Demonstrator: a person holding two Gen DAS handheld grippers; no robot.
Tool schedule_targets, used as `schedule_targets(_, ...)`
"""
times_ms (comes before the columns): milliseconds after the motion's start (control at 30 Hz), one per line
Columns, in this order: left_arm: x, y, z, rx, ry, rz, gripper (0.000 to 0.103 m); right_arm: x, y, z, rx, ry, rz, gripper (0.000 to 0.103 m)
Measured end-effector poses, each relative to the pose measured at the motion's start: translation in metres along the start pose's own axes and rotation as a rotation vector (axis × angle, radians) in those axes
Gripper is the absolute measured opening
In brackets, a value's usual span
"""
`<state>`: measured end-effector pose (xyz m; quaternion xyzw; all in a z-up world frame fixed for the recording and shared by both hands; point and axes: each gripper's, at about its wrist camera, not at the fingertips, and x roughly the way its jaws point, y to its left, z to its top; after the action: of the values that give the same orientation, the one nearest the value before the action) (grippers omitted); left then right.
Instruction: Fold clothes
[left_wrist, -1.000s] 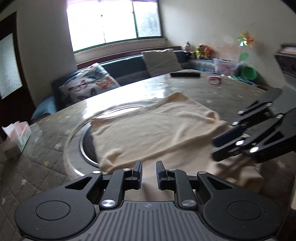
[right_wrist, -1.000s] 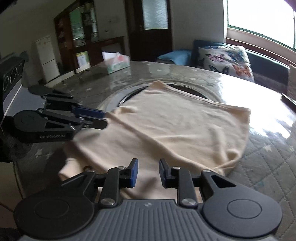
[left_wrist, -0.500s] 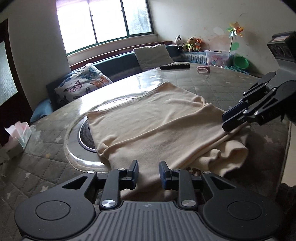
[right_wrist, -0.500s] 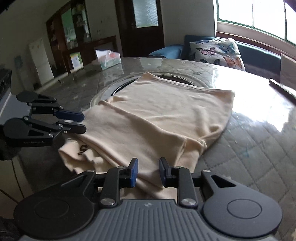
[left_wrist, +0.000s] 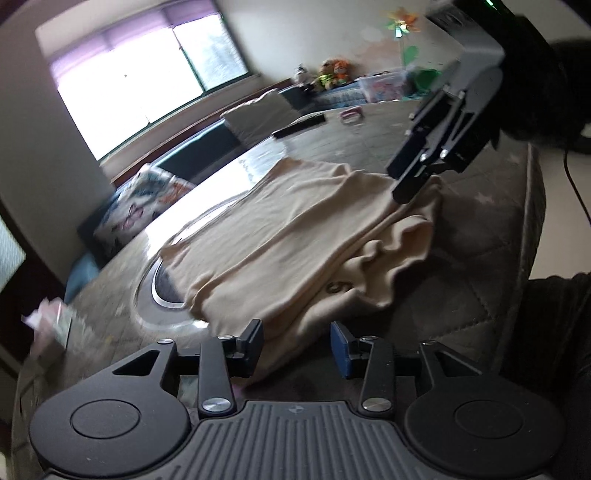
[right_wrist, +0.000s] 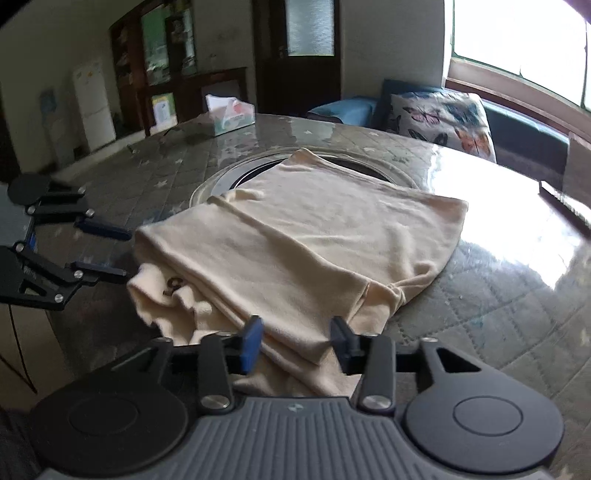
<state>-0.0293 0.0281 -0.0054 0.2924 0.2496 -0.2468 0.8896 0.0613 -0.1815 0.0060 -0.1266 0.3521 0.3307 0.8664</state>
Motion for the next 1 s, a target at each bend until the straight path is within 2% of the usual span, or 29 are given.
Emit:
schedule_targets(100,0.007,-0.007,0.003,0.028,-0.019,-0.007,0.042,-0.004,0.008,-0.001,-0.052,0.003,0.008,0.043)
schedule_targets(133,0.008,-0.008,0.004,0.031,-0.027,-0.01,0.038,-0.006,0.011,-0.001,-0.073,0.003,0.009,0.044)
schedule_targets(167,0.009,-0.008,0.004,0.03,-0.036,-0.018,0.028,-0.008,0.013,-0.002,-0.094,0.005,0.01,0.046)
schedule_targets(233,0.009,-0.005,0.007,0.014,-0.05,-0.021,0.023,-0.01,0.018,-0.003,-0.133,0.011,0.009,0.048)
schedule_targets(300,0.007,0.003,0.01,-0.022,-0.065,-0.028,0.013,-0.014,0.023,-0.005,-0.176,0.013,0.012,0.052)
schedule_targets(433,0.009,0.028,0.022,-0.147,-0.087,-0.043,0.011,-0.016,0.035,-0.007,-0.267,0.001,0.034,0.061)
schedule_targets(700,0.021,0.061,0.04,-0.288,-0.101,-0.08,0.01,0.009,0.045,-0.01,-0.359,-0.024,0.004,0.062)
schedule_targets(833,0.025,0.066,0.041,-0.292,-0.095,-0.063,0.01,0.017,0.043,-0.013,-0.369,-0.02,-0.021,0.051)
schedule_targets(900,0.027,0.067,0.038,-0.297,-0.081,-0.053,0.01,0.018,0.039,-0.012,-0.346,-0.015,-0.015,0.038)
schedule_targets(933,0.026,0.067,0.035,-0.297,-0.078,-0.052,0.01,0.019,0.037,-0.01,-0.327,-0.01,-0.008,0.028)
schedule_targets(1000,0.024,0.066,0.031,-0.295,-0.073,-0.05,0.013,0.018,0.031,-0.007,-0.29,-0.004,0.001,0.021)
